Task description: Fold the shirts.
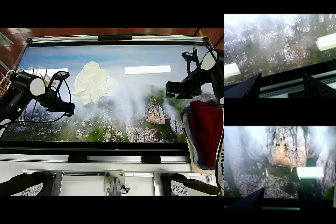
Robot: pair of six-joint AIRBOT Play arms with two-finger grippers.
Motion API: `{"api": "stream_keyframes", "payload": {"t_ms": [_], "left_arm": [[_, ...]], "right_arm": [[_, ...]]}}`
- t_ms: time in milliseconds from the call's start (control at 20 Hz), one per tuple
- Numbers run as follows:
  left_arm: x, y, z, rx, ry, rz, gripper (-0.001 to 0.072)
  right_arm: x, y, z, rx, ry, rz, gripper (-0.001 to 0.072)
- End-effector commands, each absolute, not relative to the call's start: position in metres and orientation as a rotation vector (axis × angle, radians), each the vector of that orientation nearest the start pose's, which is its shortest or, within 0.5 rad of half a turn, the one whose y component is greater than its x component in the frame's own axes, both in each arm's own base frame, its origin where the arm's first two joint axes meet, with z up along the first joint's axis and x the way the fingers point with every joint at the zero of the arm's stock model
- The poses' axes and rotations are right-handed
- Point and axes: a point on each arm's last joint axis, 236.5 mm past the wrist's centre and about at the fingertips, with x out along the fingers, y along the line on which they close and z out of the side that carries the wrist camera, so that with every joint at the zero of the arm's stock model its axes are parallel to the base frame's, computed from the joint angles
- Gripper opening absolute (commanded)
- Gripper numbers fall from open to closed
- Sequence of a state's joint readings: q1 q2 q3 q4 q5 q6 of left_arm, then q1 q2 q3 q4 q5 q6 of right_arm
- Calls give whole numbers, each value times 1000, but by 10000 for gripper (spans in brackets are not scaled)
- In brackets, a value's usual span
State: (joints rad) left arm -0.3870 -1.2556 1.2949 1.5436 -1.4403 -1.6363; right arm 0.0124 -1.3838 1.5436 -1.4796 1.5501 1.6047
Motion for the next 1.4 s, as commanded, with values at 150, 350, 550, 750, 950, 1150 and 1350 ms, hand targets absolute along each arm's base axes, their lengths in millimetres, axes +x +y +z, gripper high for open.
{"api": "stream_keyframes", "payload": {"t_ms": [150, 350, 550, 750, 950, 1150, 1350], "left_arm": [[327, -166, 48, 99, 1363, -373, 608], [361, -182, 49, 47, 1238, -386, 608], [421, -185, 45, -146, 1141, -304, 611], [493, -171, 32, -188, 1093, -274, 616], [551, -157, 13, -174, 1011, -255, 618], [552, -155, -29, -35, 1064, -323, 627], [535, -171, -48, 90, 1116, -420, 692]], "right_arm": [[376, 37, 80, 122, 1416, 92, 544], [380, 39, 80, 127, 1399, 96, 544], [377, 44, 81, 143, 1411, 117, 543], [387, 49, 83, 160, 1367, 130, 543], [391, 55, 85, 180, 1350, 151, 543], [391, 55, 85, 181, 1350, 151, 544], [391, 55, 85, 182, 1347, 151, 544]]}}
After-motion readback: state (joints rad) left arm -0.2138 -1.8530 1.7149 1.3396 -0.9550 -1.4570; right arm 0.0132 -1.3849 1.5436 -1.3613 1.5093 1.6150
